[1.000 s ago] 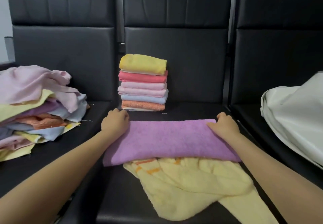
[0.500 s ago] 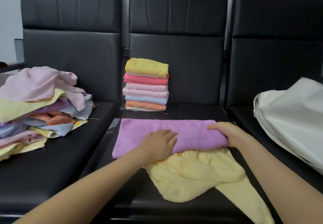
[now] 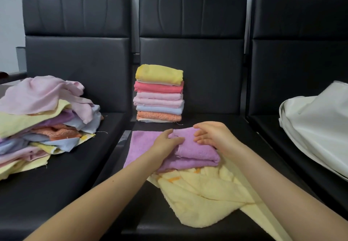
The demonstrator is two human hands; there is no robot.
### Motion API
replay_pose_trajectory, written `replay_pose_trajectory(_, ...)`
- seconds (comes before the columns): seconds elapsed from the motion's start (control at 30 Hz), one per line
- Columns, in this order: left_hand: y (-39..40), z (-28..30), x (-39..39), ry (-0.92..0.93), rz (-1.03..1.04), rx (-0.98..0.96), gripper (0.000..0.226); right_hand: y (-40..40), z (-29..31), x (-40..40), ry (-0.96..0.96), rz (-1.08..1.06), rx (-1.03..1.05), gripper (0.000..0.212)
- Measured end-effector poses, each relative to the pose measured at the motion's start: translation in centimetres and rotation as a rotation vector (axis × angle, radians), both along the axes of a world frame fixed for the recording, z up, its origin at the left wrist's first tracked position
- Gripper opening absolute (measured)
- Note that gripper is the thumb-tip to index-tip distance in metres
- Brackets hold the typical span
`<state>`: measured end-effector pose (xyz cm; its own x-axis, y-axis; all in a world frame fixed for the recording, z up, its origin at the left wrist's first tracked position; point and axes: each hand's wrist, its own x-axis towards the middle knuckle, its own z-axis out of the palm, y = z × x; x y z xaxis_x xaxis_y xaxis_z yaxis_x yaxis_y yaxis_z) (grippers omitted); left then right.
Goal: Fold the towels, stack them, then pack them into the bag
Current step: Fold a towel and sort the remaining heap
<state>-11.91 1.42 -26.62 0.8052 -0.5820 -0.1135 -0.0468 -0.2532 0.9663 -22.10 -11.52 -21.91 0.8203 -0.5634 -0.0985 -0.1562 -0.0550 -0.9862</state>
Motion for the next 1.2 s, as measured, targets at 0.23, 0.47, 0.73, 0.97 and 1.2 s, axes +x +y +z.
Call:
replay_pose_trajectory(0.23, 0.3, 0.3, 0.0, -0.473, 0.057, 0.208, 0.037, -1.0, -3.6, 0.9, 0.339, 0.061, -0.547, 0.052)
replay_pose_trajectory(0.47, 1.0, -0.9, -0.5, -0.661, -0.18, 0.763, 0.054, -0.5, -3.4, 1.6, 0.542, 0.004, -0.506, 0.049)
replay_pose_trajectory(0.73, 2.2, -1.1, -0.3, -0.696, -0.125, 0.462, 0.042, -0.4, -3.3, 1.1, 0.285, 0.01, -0.153, 0.036)
replay_pose_trajectory(0.97, 3.3, -0.9, -0.1, -0.69, 0.008, 0.16, 0.03, -1.3, -1.7, 1.2, 0.304, -0.079, -0.047, 0.038)
replay_pose_trajectory(1.2, 3.1, -0.3, 0.5, -0.475, 0.071, 0.057, 0.026, -2.5, 1.9, 0.3, 0.382, -0.182, -0.124, 0.029)
